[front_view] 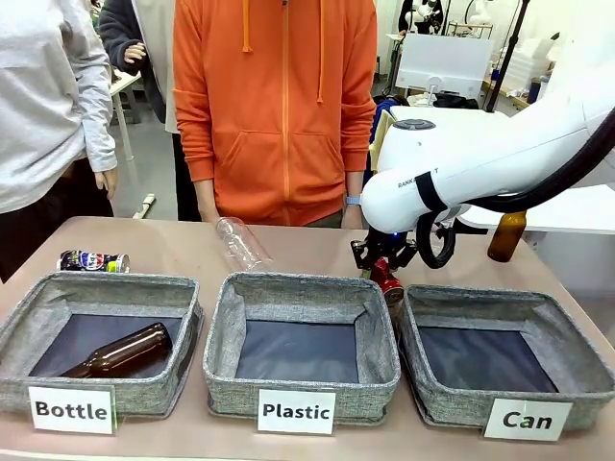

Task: Sort the can waste into the basket.
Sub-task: Pick up the can waste from the table and place it in the right Fabric basket.

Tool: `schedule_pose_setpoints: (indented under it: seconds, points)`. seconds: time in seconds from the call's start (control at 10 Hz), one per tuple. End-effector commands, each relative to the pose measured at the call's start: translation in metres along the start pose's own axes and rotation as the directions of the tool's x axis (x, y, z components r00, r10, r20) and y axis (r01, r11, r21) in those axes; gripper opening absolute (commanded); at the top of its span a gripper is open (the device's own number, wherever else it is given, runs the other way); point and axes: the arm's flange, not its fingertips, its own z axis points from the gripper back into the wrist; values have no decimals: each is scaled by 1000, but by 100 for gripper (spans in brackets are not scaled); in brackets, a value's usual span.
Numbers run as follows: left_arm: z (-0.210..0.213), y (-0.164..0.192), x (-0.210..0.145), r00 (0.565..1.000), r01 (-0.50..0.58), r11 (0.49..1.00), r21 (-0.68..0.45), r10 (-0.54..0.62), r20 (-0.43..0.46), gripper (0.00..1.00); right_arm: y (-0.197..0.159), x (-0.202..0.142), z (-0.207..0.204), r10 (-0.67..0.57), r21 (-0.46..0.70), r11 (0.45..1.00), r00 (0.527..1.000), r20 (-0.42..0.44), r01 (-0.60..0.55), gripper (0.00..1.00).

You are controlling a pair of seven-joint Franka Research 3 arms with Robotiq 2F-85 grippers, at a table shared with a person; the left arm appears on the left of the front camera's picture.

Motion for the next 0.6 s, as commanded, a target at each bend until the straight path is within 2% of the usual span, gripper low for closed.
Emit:
schedule_pose_setpoints:
  seconds: [0.0, 0.1, 0.3, 0.4, 0.5]
  points:
    - [0, -3, 0, 1000, -4, 1000, -12, 4, 1, 100, 3, 3, 4, 8, 37, 999, 1000, -12, -8, 0]
    - [0, -3, 0, 1000, -4, 1000, -12, 4, 1, 100, 2, 2, 13, 12, 59, 998, 1000, 8, -12, 0]
    - [0, -3, 0, 1000, -4, 1000, -12, 4, 1, 100, -8, -4, 76, 22, 179, 983, 991, 133, -46, 0]
    - [0, -3, 0, 1000, -4, 1000, -12, 4, 1, 100, -17, -12, 116, 26, 226, 973, 992, 125, -54, 0]
    - [0, -3, 0, 1000, -4, 1000, -12, 4, 1, 100, -26, -27, 148, 144, 239, 958, 987, 72, -157, 0]
